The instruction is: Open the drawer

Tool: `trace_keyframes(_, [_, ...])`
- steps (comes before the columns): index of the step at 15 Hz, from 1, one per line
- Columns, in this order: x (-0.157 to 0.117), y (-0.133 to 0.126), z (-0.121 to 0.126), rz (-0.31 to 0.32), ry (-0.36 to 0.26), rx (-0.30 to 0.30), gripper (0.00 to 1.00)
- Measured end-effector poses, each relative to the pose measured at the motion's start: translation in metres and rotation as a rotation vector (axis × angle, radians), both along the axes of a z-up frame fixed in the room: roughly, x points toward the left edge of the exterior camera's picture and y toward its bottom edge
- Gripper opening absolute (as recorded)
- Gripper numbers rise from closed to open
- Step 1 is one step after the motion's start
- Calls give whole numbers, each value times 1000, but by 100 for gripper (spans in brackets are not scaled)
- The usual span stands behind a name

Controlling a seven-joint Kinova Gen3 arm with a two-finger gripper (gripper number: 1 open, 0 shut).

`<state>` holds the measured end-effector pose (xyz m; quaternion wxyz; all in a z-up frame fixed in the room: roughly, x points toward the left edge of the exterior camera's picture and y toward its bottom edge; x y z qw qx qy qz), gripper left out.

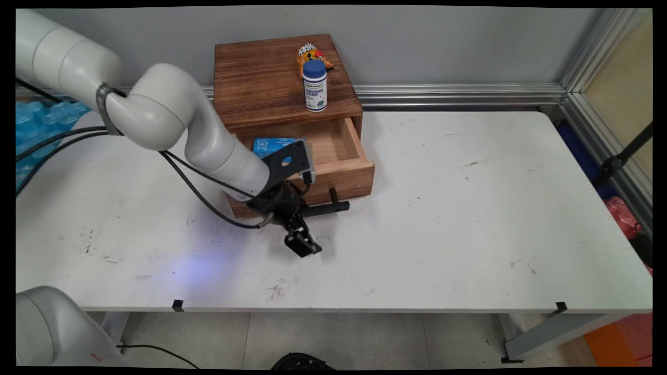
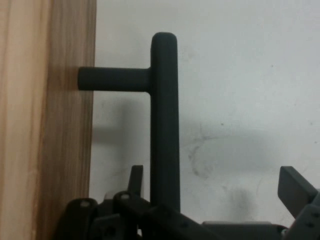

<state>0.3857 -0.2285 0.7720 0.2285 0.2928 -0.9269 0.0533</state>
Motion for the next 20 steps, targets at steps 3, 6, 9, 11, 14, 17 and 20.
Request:
trace_keyframes(3, [-11, 10, 0, 5, -12, -12, 100])
trace_keyframes(6, [-23, 19, 1, 11, -26, -24, 100])
trace_keyframes(9, [-32, 26, 1, 16, -36, -33, 100])
trace_keyframes(11, [-37, 30, 1, 21, -43, -38, 100])
trace_keyframes(14, [-44, 34, 2, 27, -55, -47, 100])
trace_keyframes(17, [-50, 37, 3, 31, -63, -52, 100])
trace_keyframes(20, [-57, 40, 4, 31, -67, -56, 100])
